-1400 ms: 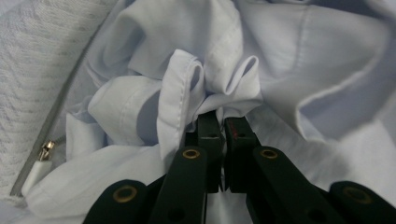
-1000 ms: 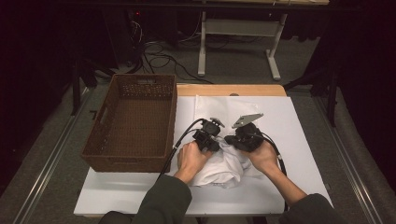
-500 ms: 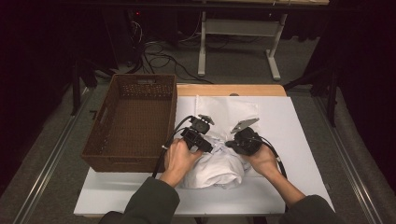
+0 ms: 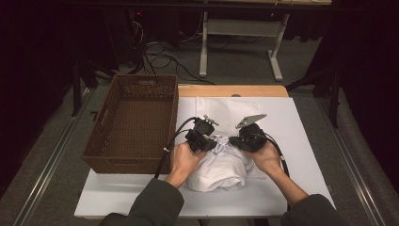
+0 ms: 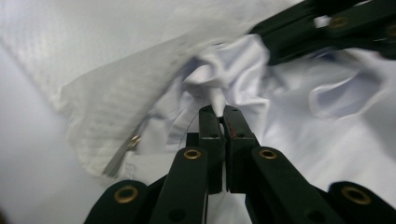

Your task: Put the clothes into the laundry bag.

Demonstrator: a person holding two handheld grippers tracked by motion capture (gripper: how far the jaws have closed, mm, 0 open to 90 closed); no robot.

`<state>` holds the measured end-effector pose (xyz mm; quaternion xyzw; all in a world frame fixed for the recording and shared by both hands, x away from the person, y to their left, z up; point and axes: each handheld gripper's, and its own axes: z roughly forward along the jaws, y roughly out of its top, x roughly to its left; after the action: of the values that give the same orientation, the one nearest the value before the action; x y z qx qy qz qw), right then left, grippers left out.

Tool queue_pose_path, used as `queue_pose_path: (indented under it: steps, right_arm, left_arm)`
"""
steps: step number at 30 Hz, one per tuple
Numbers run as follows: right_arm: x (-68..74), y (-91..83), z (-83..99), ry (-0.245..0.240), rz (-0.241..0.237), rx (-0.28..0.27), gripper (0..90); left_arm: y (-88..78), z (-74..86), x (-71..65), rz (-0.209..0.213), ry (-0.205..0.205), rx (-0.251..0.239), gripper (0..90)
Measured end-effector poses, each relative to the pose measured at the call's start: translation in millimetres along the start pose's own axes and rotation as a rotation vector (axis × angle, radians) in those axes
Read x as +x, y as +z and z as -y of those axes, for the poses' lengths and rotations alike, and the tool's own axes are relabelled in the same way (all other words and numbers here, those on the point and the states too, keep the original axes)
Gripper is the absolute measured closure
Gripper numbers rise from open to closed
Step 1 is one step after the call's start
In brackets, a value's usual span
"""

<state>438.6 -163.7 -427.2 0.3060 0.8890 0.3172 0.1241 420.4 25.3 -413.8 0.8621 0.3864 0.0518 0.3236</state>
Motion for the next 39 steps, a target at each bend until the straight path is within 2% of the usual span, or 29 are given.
queue_pose_path:
  steps: [3, 5, 8, 10, 12, 14, 17, 20, 23, 24, 27, 30, 33, 35, 37, 39]
  right_arm:
    - [2.4, -3.2, -7.0, -0.005, 0.003, -0.02, 90.0]
    - [5.0, -6.0, -10.3, -0.011, 0.001, -0.035, 90.0]
    - [7.3, -11.2, -12.4, -0.017, -0.007, -0.063, 90.0]
    - [8.5, -15.0, -12.4, -0.012, -0.018, -0.079, 90.0]
    - [10.3, -16.8, -12.0, -0.032, -0.025, -0.095, 90.0]
    - [14.0, -17.1, -10.6, -0.038, -0.028, -0.075, 90.0]
    - [15.9, -10.0, -5.8, -0.069, -0.026, -0.029, 90.0]
    - [14.2, 0.5, 1.6, -0.074, -0.007, 0.013, 90.0]
    - [9.3, 7.7, 7.1, -0.062, -0.004, 0.035, 90.0]
    - [7.5, 9.4, 8.4, -0.057, 0.001, 0.043, 90.0]
    - [5.3, 12.0, 10.1, -0.041, 0.009, 0.059, 90.0]
    - [5.4, 11.8, 10.2, -0.05, 0.021, 0.07, 90.0]
    - [3.0, 13.0, 10.9, -0.051, 0.029, 0.076, 90.0]
    - [1.3, 13.6, 11.0, -0.042, 0.033, 0.083, 90.0]
    - [0.8, 13.6, 10.3, -0.036, 0.032, 0.08, 90.0]
    - [0.7, 12.0, 9.1, -0.035, 0.03, 0.069, 90.0]
  left_arm:
    - [4.8, -3.9, -12.5, -0.02, 0.07, 0.032, 88.0]
    - [12.3, -6.1, -13.5, -0.03, 0.079, 0.057, 88.0]
    - [28.6, -8.4, -4.7, -0.018, 0.028, 0.071, 88.1]
    - [40.9, -9.4, 1.7, -0.041, -0.014, 0.067, 88.1]
    - [48.3, -11.0, 8.7, -0.065, -0.046, 0.05, 88.0]
    - [49.9, -12.3, 15.4, -0.084, -0.079, 0.02, 87.6]
    - [45.9, -12.3, 18.7, -0.09, -0.086, 0.009, 82.3]
    - [32.3, -10.0, 12.5, -0.115, -0.044, 0.035, 63.6]
    - [13.0, -4.6, 4.3, -0.15, -0.017, 0.044, 53.0]
    - [6.8, -2.7, 3.4, -0.147, -0.017, 0.057, 49.6]
    - [-4.4, 3.9, 1.8, -0.167, -0.019, 0.107, 44.8]
    - [-2.6, 10.8, 4.9, -0.176, -0.036, 0.148, 43.7]
    - [8.2, 16.2, 9.1, -0.158, -0.066, 0.172, 44.5]
    - [15.3, 18.5, 9.6, -0.143, -0.065, 0.158, 55.5]
    - [20.3, 18.6, 10.0, -0.118, -0.061, 0.13, 72.2]
    - [20.3, 17.1, 9.7, -0.092, -0.069, 0.089, 84.4]
